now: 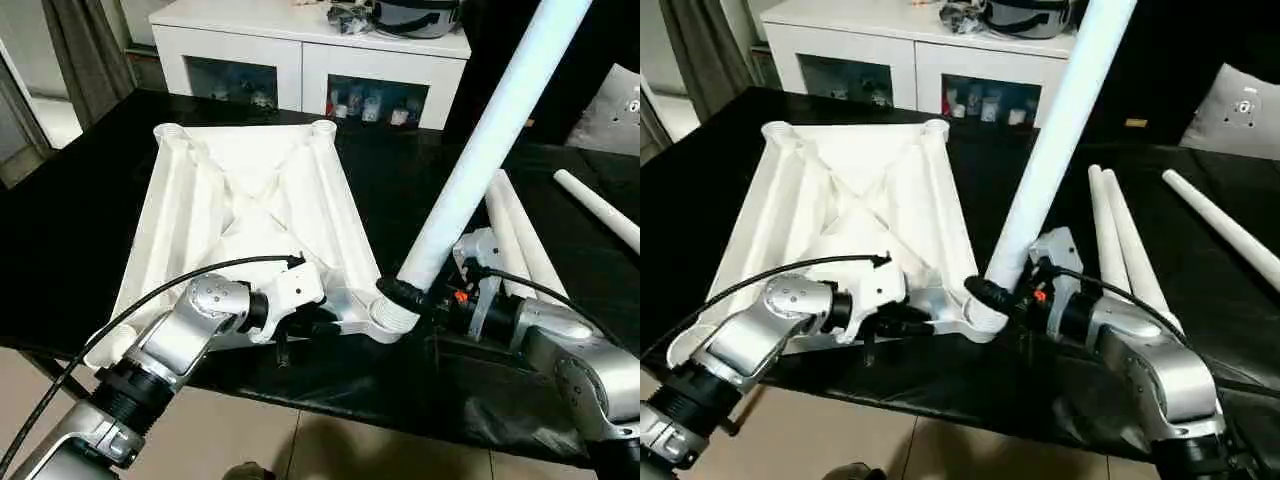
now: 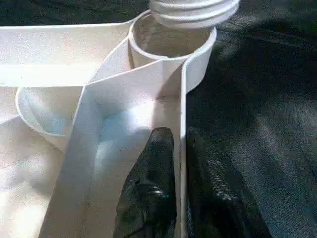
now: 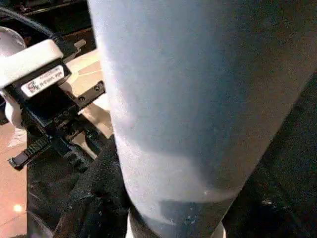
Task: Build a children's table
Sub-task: Insert table leg to table base
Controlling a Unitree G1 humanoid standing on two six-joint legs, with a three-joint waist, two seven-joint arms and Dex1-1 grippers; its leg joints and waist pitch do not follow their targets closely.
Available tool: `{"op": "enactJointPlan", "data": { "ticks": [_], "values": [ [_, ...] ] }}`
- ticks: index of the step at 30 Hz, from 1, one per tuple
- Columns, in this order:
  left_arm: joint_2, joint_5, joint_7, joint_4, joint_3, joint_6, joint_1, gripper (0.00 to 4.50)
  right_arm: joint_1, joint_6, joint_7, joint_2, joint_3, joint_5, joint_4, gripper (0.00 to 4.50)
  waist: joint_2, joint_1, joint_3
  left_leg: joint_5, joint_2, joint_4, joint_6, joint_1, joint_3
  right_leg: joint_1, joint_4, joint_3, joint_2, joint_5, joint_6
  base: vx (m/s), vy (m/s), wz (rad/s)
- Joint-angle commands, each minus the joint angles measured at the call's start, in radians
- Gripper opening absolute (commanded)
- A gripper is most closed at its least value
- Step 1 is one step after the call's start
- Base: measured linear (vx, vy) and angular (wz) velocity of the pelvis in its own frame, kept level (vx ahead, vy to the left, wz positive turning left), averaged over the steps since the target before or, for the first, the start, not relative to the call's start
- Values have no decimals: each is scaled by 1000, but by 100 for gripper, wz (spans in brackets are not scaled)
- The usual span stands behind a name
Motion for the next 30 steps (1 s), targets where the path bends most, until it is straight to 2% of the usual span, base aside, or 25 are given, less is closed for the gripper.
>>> {"op": "enactJointPlan", "data": {
  "ticks": [1, 4, 5, 9, 11, 17, 22, 25, 30],
  "values": [
    [10, 39, -7, 40, -28, 1, 3, 18, -32, -13, 8, 1, 5, -16, 23, 191, -5, 4, -58, -259, 60, -75, -15, 35, -24, 11, -92, 33, -85, -125, -204, 0, 0, 0],
    [8, 46, -14, 47, -36, -13, -2, 1, -52, -13, 15, 1, 18, -23, 43, 191, -8, 3, -59, -260, 60, -75, -19, 35, -24, 12, -91, 32, -85, -125, -209, 0, 0, 0],
    [7, 61, -20, 61, -43, -39, -11, 0, -69, -3, 32, -6, 42, -34, 63, 191, -12, 3, -59, -255, 60, -74, -18, 36, -23, 12, -90, 32, -84, -118, -208, 0, 0, 0],
    [12, 83, -48, 77, -62, -95, -23, 0, -88, -1, 50, -10, 71, -49, 97, 191, -10, 5, -61, -248, 61, -74, -16, 35, -23, 13, -88, 32, -85, -97, -209, 0, 0, 0],
    [16, 87, -74, 79, -75, -118, -28, 0, -101, 0, 56, -8, 81, -58, 125, 191, -14, 5, -61, -237, 61, -74, -10, 34, -23, 14, -87, 31, -86, -80, -213, 0, 0, 0],
    [10, 101, -96, 130, -77, -169, -64, 0, -130, -3, 91, -18, 113, -83, 183, 191, -16, 7, -61, -257, 62, -75, -18, 37, -22, 12, -89, 31, -87, -106, -212, 0, 0, 0],
    [4, 109, -91, 198, -60, -212, -104, 0, -146, -6, 104, -26, 116, -85, 208, 191, -16, 7, -59, -297, 63, -78, -35, 41, -23, 9, -94, 32, -89, -161, -207, 0, 0, 0],
    [-5, 122, -61, 265, -41, -237, -138, 0, -146, -2, 115, -31, 111, -83, 208, 191, -17, 8, -60, -294, 64, -78, -36, 40, -23, 10, -93, 32, -90, -155, -203, 0, 0, 0],
    [-7, 88, -122, 275, -27, -229, -148, 0, -152, -21, 99, -14, 98, -87, 237, 191, -15, 7, -59, -303, 64, -79, -35, 40, -24, 7, -94, 32, -93, -166, -211, 0, 0, 0]
  ]
}}
